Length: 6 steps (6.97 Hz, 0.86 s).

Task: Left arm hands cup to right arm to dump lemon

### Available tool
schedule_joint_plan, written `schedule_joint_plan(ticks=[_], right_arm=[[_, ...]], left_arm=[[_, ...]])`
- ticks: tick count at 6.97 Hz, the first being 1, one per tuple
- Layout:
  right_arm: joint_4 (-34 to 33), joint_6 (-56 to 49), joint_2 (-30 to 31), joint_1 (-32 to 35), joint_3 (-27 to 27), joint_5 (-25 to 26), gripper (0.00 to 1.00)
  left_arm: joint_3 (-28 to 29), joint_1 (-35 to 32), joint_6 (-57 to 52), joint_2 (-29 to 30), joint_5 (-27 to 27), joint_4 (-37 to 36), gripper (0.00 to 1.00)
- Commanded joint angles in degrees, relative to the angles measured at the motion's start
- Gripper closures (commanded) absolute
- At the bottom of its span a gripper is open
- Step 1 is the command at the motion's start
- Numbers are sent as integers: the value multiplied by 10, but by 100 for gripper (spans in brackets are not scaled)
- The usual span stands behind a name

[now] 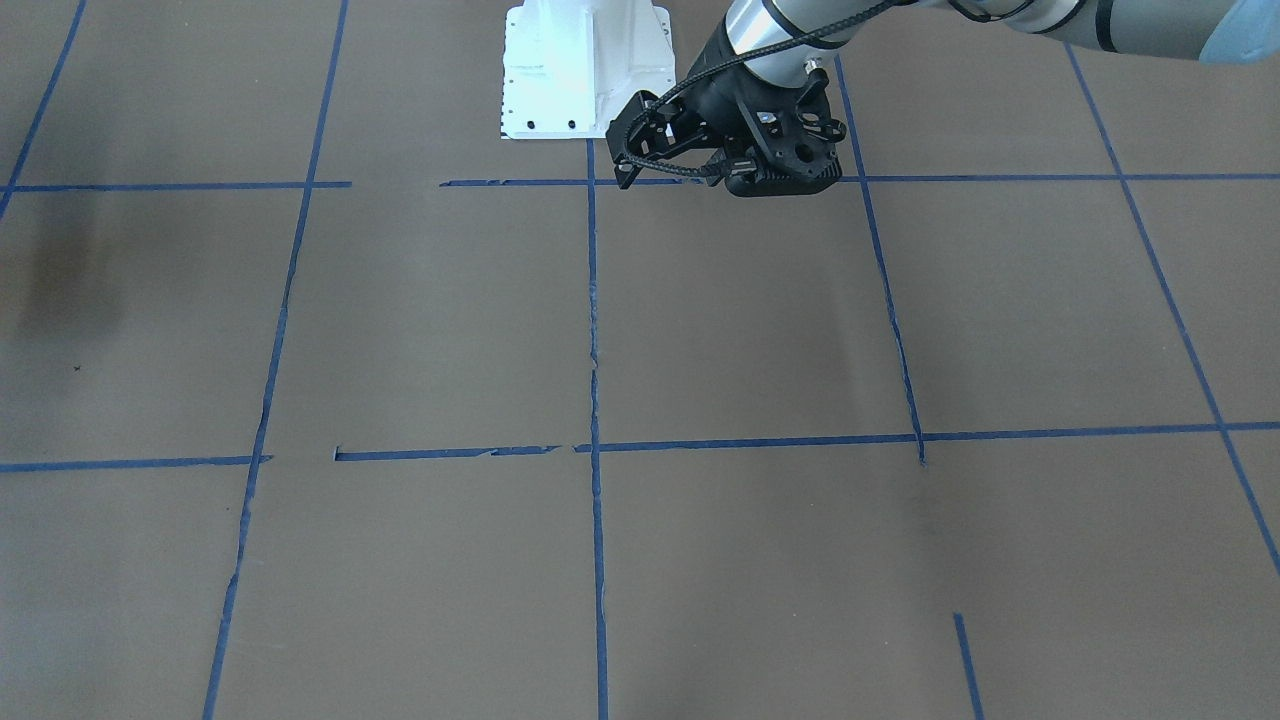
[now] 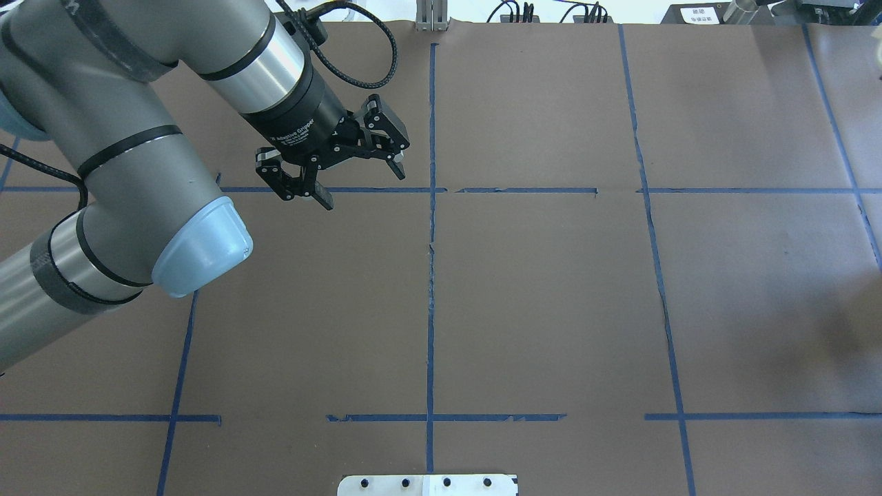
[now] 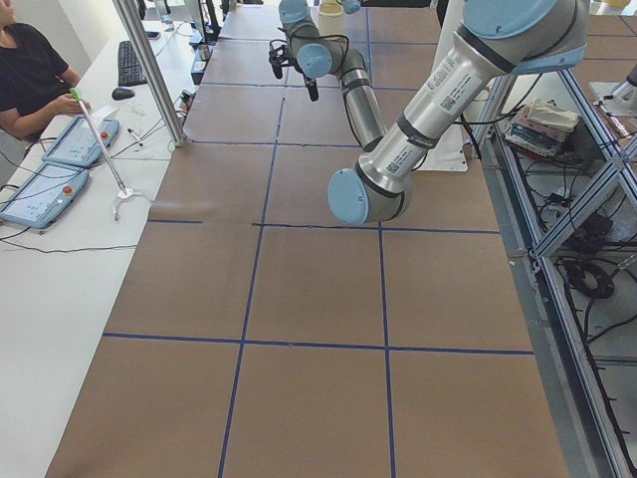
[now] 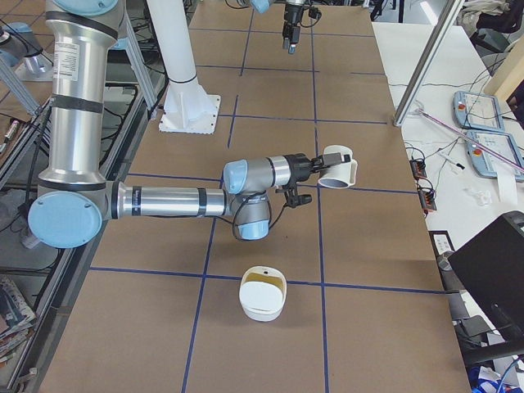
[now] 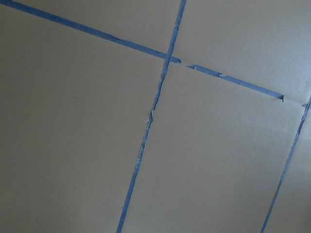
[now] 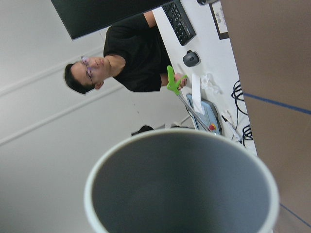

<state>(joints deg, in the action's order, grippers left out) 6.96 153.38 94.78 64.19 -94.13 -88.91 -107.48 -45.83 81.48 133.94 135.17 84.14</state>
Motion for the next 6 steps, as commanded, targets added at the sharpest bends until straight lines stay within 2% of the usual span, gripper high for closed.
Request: schedule_joint_plan(ticks=[1, 2, 4, 6], right_arm=[[-115, -268, -61, -132, -22, 122, 98], [-143, -416, -81, -173, -22, 150, 98], [-213, -651, -144, -287, -18, 267, 97], [-358, -735, -230, -364, -18, 346, 98]], left_arm=[[0, 0, 0, 0, -3, 0, 0], [2, 0, 1, 1, -7, 0, 0], [6, 0, 1, 4, -19, 1, 0], [12, 0, -1, 6, -31, 6, 0]])
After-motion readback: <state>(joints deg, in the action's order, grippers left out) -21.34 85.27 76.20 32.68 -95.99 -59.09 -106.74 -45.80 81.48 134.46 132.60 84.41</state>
